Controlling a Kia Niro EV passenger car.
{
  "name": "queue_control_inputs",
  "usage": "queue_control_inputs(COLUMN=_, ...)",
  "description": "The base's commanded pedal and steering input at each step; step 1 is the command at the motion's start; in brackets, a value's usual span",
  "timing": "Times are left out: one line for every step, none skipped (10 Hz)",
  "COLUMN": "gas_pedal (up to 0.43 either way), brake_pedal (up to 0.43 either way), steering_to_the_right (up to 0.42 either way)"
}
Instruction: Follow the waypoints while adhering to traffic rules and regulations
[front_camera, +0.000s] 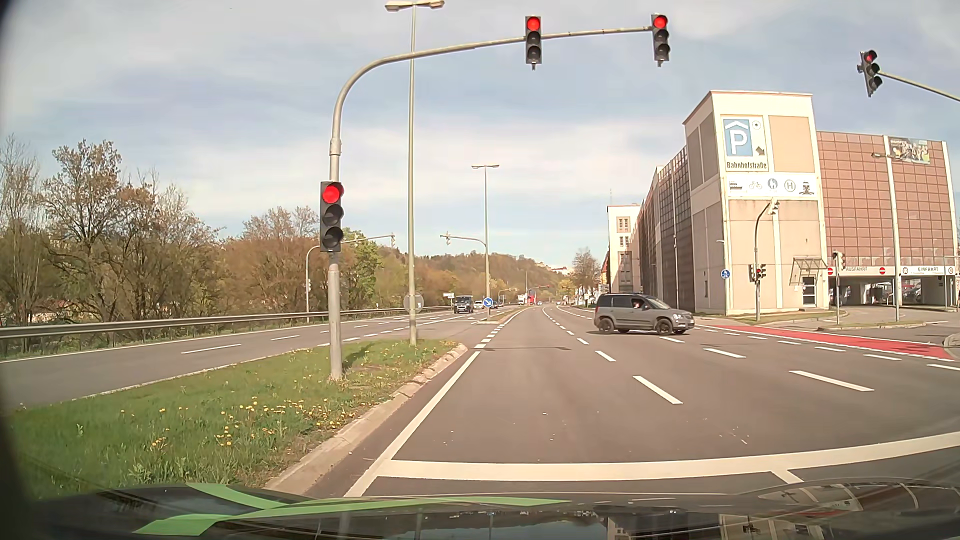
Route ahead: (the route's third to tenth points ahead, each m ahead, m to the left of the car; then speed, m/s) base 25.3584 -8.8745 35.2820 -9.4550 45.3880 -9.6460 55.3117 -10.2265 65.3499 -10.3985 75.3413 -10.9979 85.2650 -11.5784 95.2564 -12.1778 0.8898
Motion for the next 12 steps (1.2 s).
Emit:
queue_control_inputs(gas_pedal=0.0, brake_pedal=0.0, steering_to_the_right=-0.007)
queue_control_inputs(gas_pedal=0.0, brake_pedal=0.0, steering_to_the_right=-0.007)
queue_control_inputs(gas_pedal=0.0, brake_pedal=0.0, steering_to_the_right=-0.007)
queue_control_inputs(gas_pedal=0.0, brake_pedal=0.0, steering_to_the_right=-0.007)
queue_control_inputs(gas_pedal=0.0, brake_pedal=0.006, steering_to_the_right=-0.007)
queue_control_inputs(gas_pedal=0.0, brake_pedal=0.018, steering_to_the_right=-0.007)
queue_control_inputs(gas_pedal=0.0, brake_pedal=0.043, steering_to_the_right=-0.007)
queue_control_inputs(gas_pedal=0.0, brake_pedal=0.067, steering_to_the_right=-0.007)
queue_control_inputs(gas_pedal=0.0, brake_pedal=0.079, steering_to_the_right=-0.007)
queue_control_inputs(gas_pedal=0.0, brake_pedal=0.085, steering_to_the_right=-0.007)
queue_control_inputs(gas_pedal=0.0, brake_pedal=0.085, steering_to_the_right=-0.007)
queue_control_inputs(gas_pedal=0.0, brake_pedal=0.085, steering_to_the_right=-0.007)
